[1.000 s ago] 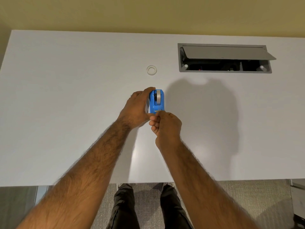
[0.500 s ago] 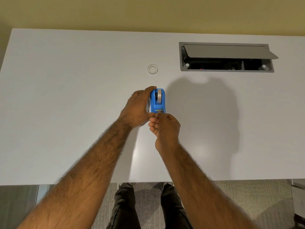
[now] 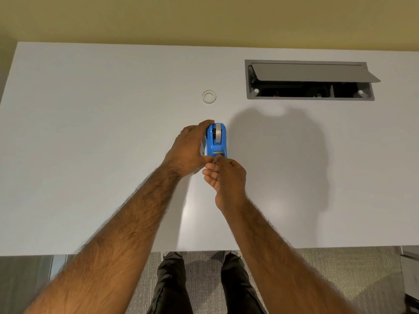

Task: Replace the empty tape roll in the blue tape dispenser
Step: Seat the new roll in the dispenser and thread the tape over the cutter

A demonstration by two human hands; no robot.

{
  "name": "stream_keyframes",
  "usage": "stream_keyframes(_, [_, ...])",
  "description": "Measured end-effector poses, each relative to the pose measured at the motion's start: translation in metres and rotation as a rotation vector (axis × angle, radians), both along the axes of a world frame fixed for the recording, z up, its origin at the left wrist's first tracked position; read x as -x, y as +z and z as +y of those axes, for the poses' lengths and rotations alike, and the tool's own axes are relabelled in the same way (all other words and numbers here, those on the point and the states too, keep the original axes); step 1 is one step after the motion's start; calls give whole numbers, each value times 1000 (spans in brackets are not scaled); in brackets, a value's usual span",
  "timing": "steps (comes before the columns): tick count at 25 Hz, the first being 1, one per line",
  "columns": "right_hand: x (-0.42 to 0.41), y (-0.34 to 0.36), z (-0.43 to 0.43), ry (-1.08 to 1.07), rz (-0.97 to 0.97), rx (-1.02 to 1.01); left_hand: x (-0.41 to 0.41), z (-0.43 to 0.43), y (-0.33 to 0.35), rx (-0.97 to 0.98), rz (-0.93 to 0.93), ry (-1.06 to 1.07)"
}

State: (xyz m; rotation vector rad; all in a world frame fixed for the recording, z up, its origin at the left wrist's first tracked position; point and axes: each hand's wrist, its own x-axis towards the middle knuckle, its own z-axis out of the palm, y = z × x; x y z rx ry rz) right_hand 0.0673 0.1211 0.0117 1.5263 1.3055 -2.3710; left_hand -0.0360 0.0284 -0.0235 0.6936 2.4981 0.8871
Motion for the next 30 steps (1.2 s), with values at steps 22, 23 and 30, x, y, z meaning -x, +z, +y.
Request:
stream_keyframes(22, [7, -3, 18, 166, -77, -68, -1, 1, 4, 25, 7, 2])
stream_keyframes(23, [7, -2, 18, 167, -73, -70, 0, 1, 4, 28, 8, 2])
stream_keyframes(30, [6, -8, 20, 174, -38, -92, 0, 1, 2, 25, 7, 0])
